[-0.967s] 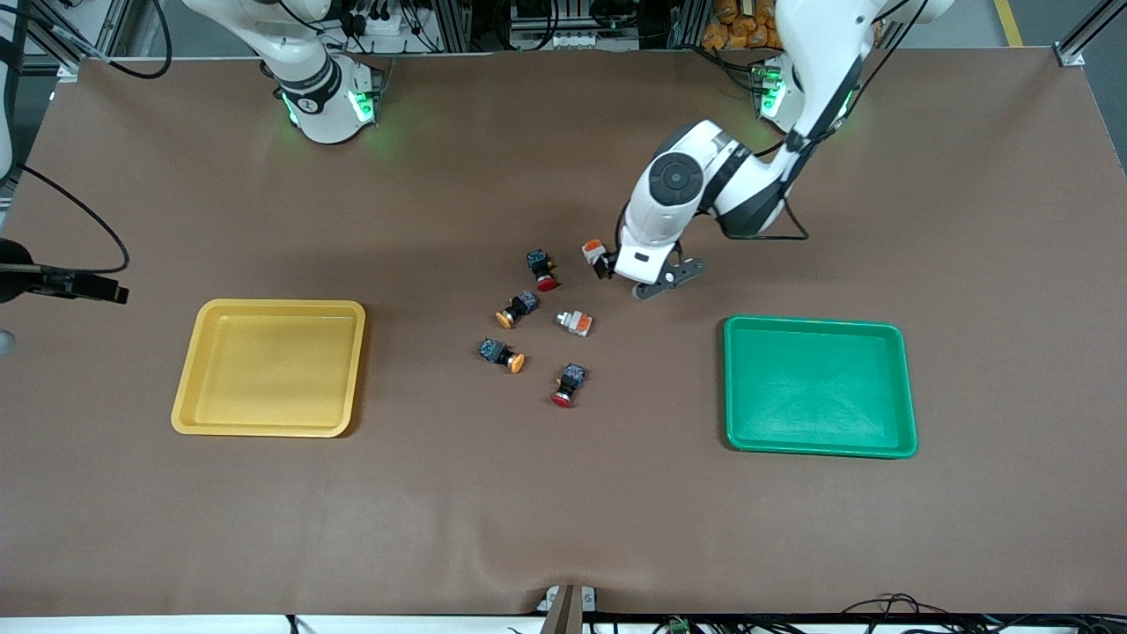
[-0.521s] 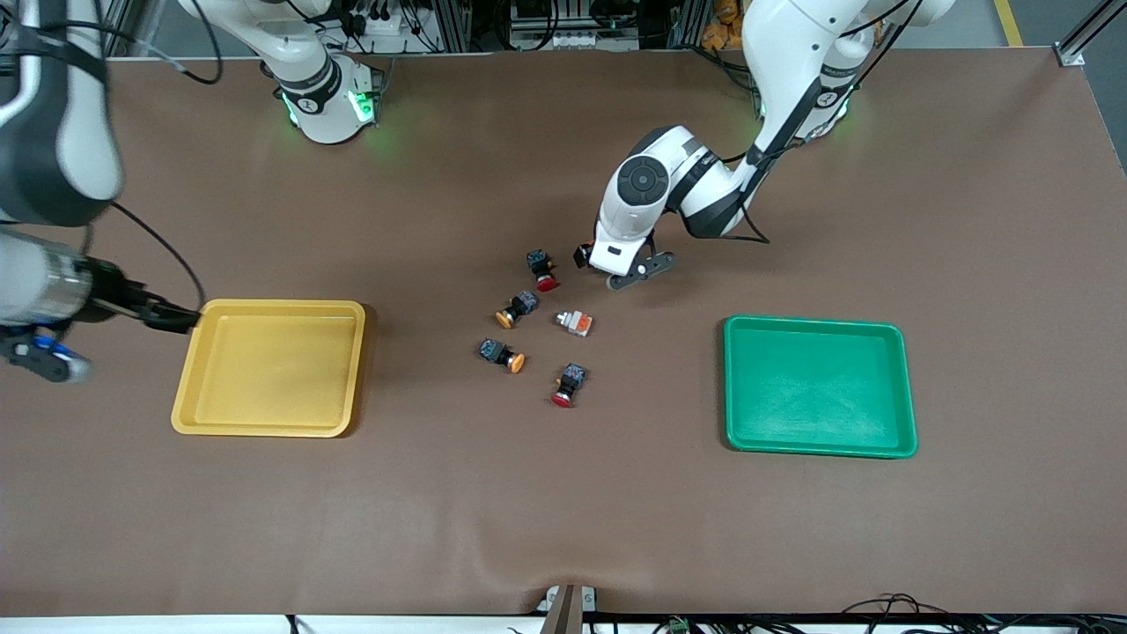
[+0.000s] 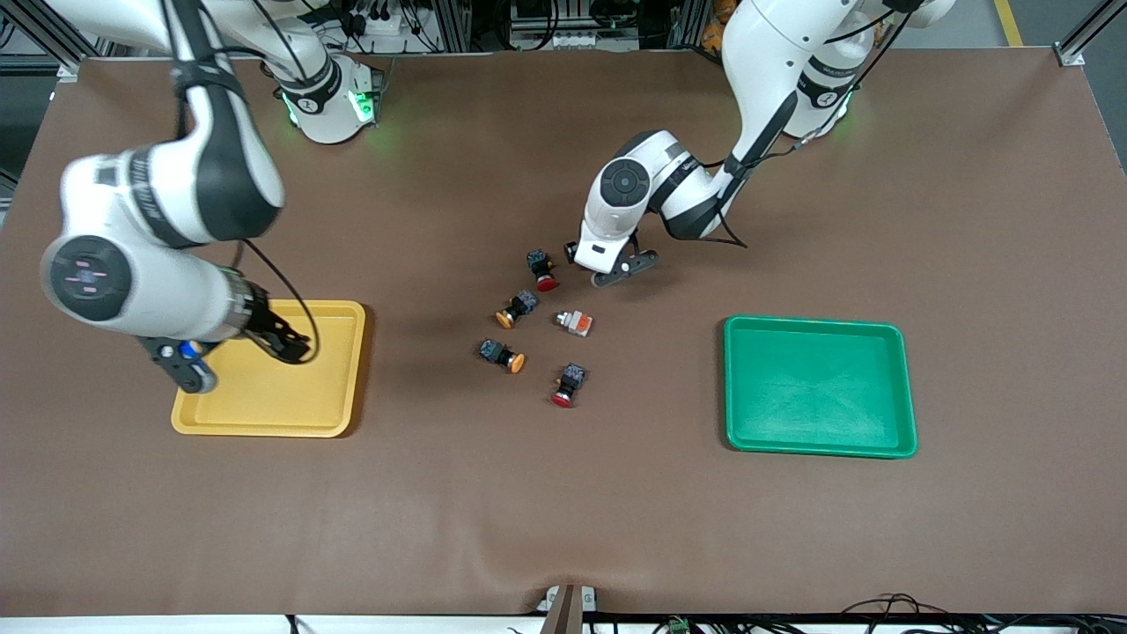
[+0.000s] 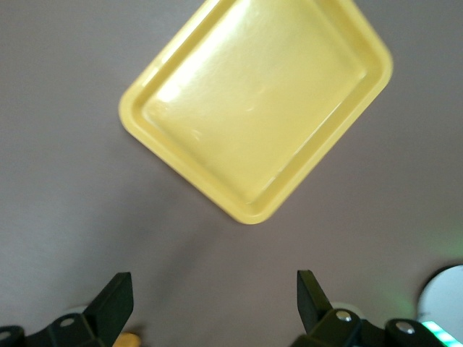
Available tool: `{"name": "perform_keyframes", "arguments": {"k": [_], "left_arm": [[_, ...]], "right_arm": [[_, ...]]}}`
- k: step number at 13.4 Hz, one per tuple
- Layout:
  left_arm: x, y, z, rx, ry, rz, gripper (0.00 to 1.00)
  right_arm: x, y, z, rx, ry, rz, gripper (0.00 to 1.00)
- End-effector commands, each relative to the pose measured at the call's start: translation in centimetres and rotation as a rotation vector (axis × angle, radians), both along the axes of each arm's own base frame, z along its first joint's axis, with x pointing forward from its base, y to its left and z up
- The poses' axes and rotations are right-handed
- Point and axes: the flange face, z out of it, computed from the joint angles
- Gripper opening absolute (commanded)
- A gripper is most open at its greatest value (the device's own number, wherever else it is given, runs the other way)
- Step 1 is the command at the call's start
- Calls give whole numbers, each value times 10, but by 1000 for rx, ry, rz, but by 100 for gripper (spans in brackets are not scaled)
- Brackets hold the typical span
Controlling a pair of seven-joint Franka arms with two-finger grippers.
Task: Place green and yellow buttons in trays
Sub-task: 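Grasp a green button with the left gripper while the right gripper reaches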
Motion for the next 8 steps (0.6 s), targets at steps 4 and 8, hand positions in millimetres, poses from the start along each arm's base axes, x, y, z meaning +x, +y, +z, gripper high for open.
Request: {"name": "perform_keyframes", "arguments": {"k": [4, 8], "left_arm": [[39, 19, 33, -19, -61, 66, 0], [118, 86, 86, 48, -169, 90, 0]], "right_arm": [[9, 79, -35, 98, -68, -219, 100], [-16, 130, -76, 91, -24, -127, 100]]}}
